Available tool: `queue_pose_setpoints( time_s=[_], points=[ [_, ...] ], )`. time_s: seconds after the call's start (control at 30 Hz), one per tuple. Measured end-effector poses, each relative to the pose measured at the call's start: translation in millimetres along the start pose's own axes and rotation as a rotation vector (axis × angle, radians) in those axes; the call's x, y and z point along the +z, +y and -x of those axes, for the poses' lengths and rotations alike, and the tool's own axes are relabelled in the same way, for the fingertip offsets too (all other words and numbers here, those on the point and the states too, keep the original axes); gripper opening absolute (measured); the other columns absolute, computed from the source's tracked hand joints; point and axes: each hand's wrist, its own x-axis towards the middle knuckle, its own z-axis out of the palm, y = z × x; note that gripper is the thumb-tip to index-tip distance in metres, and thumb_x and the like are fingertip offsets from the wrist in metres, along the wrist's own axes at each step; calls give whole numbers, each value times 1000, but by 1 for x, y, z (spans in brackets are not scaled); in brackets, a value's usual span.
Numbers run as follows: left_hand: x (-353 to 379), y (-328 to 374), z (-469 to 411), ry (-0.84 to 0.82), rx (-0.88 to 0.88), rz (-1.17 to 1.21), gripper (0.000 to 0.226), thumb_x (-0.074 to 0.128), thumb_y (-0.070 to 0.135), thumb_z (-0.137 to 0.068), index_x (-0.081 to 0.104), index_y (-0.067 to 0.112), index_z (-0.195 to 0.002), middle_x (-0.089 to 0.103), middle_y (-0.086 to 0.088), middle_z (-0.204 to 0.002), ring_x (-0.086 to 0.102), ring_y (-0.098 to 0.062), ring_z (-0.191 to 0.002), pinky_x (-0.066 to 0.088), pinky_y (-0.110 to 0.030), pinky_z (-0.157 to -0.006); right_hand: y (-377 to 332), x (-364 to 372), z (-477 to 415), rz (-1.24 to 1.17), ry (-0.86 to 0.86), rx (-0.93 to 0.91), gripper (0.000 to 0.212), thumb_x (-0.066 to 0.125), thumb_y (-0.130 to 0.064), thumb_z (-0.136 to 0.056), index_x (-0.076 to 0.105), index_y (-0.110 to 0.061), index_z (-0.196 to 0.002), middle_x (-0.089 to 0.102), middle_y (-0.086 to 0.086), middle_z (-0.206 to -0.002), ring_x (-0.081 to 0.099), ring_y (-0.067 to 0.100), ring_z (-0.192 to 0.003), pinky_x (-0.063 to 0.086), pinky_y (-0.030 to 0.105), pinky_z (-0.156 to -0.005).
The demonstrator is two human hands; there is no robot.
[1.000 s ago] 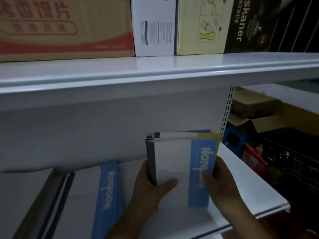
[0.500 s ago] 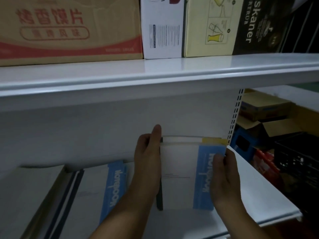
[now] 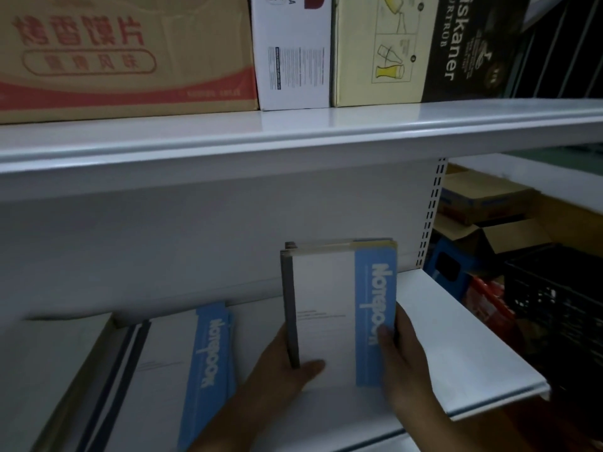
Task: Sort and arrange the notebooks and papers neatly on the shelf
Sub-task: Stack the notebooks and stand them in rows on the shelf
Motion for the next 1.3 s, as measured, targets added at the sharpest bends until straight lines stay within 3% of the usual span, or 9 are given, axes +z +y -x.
queue_pose_setpoints(
  time_s=[0.1,0.27,0.47,0.57,0.7,0.93,1.07,1.23,1.3],
  points=[
    [-7,6,-5,128,-87,-76,49,81,23,-69,59,18,-112,68,4,-106,65,-3,-91,54,-20,-81,-11,-5,-18,169,-60,37,32,41,-11,-97,53,-41,-93,60,-20,-88,60,-6,-76,44,14,-60],
    [-17,30,0,35,-315,-211,32,74,41,-74,68,10,-68,70,-3,-70,65,-5,-52,56,-20,-55,4,-2,-49,420,-206,332,32,46,-21,-95,64,6,-96,68,23,-93,63,29,-75,47,31,-65],
    [-99,29,46,433,-263,-463,47,60,50,-82,66,16,-113,66,-5,-111,61,-18,-102,43,-25,-87,-12,9,-44,756,-179,242,48,51,-33,-92,50,-5,-131,51,16,-137,51,30,-121,39,38,-102],
    [-146,11,89,654,-427,-566,66,59,47,-83,43,16,-138,46,-6,-144,46,-21,-129,36,-30,-104,-40,50,-24,467,-219,120,44,55,-26,-91,51,-10,-132,52,11,-137,49,27,-125,37,36,-105],
    [-159,-16,99,623,-522,-592,77,59,48,-83,31,8,-143,46,-12,-143,48,-26,-126,41,-31,-101,-38,145,17,243,-642,282,42,58,-27,-89,50,-19,-129,52,-6,-126,53,12,-113,42,26,-91],
    [-162,-15,88,504,-485,-424,82,54,52,-84,17,17,-148,32,-3,-152,32,-21,-139,33,-23,-101,-18,198,19,101,-490,425,40,66,-16,-81,56,-14,-120,64,8,-112,63,25,-94,50,32,-76],
    [-174,-8,75,511,-445,100,92,67,40,-80,14,12,-149,23,-7,-156,32,-23,-138,30,-28,-108,-8,195,20,88,-428,417,35,67,-16,-78,59,-18,-112,67,9,-109,66,26,-92,53,38,-79],
    [-180,-6,65,368,-524,339,57,76,29,-73,59,1,-120,68,-11,-103,64,-24,-91,54,-29,-73,-6,181,29,-72,-426,397,25,61,-1,-83,55,-24,-90,64,-5,-90,61,9,-78,49,30,-69],
    [-171,-8,65,306,-417,255,37,73,22,-78,63,10,-112,68,-1,-88,65,-15,-80,54,-18,-59,-12,177,32,-120,-430,372,31,60,-2,-86,54,-25,-107,62,-9,-105,59,7,-88,46,24,-74]
  ],
)
